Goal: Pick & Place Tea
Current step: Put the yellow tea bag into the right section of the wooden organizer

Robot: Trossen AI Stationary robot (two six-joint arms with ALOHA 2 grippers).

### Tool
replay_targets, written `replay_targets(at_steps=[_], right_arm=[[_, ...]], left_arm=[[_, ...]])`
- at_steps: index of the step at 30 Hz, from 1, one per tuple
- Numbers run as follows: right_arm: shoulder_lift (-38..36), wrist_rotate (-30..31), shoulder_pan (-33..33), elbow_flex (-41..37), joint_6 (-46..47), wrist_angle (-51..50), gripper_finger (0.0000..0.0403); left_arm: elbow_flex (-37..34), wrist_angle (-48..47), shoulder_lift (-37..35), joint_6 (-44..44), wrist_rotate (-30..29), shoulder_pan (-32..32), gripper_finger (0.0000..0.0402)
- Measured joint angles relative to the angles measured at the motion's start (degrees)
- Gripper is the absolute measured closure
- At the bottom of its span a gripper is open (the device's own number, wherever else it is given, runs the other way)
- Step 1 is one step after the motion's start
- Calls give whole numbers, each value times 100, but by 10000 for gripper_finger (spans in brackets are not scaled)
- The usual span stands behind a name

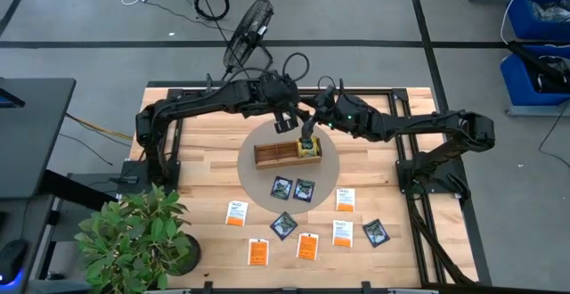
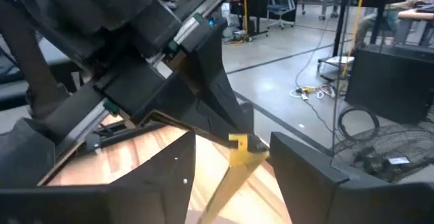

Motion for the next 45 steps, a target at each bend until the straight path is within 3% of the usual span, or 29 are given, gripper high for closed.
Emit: replay_targets(at_steps=[14,22,26,31,39,45], right_arm=[[4,164,0,0,3,-100,301],[4,200,-2,0,-232,-76,393],[4,189,0,0,-311,-77,398],[-18,172,1,0,-534,-161,401],[-71,225,13,-8,-989,-647,402],[-488,368,15,-667,-1155,-652,402]], left_arm=[[0,0,0,0,-170,0,400],[0,-41,-2,0,-170,0,399],[4,-116,-7,-6,-164,-7,393],[4,-250,-7,0,-169,-9,361],[4,-545,-7,-79,-166,-36,274],[4,-702,-7,-233,-222,-76,233]])
